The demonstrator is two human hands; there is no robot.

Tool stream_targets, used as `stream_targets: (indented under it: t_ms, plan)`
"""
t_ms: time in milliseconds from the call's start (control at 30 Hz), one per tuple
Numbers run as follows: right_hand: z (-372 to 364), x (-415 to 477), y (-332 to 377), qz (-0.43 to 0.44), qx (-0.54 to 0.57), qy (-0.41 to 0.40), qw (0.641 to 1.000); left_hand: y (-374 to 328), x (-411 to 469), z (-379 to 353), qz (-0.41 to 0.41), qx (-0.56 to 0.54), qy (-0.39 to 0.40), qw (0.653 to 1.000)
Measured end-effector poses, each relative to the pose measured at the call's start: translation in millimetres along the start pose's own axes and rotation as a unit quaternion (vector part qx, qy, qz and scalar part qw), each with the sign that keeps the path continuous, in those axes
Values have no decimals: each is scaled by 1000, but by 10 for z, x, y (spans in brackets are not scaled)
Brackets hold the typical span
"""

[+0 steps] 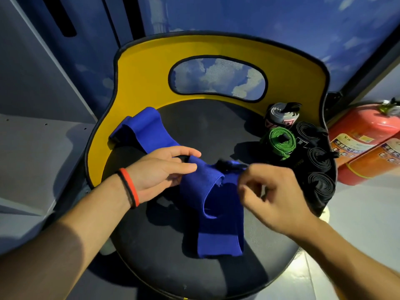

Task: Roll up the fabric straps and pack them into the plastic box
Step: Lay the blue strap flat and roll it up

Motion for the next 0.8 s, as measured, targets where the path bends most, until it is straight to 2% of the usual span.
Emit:
stream_targets:
  t_ms: [67,133,267,333,400,467,567,667,800]
  plan:
    - [81,26,-143,-53,-25,-38,998,-11,3,-29,-2,-1,27,1000]
    - [-65,58,-292,-97,-40,6,994,-5,3,-64,-2,11,45,999]
    - [-344,89,-424,-92,-78,78,990,-54,-23,-144,-9,37,85,996]
    - [-547,40,-523,-108,-128,169,971,-173,-61,-77,-24,28,83,996]
    - [-754,-87,-647,-127,-183,267,938,-328,-114,49,-48,-2,64,997]
    - [-837,-188,-717,-137,-223,316,912,-462,-173,215,-73,-31,27,996]
    - [-799,-210,-709,-120,-290,314,896,-603,-228,484,-121,-26,-39,992]
    - [-782,-229,-653,-102,-332,328,878,-725,-249,616,-164,7,-73,984]
    - [-881,-260,-635,-81,-363,352,859,-738,-223,700,-147,157,-105,971]
Point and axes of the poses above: each hand's wrist, its own x-axis towards the middle knuckle, its own z-axis out of the back of the hand, y = z × x, the point moved 10 cm from there along x, towards the middle knuckle, and after that the axes turned 8 degrees about y, right-handed, at the moved point
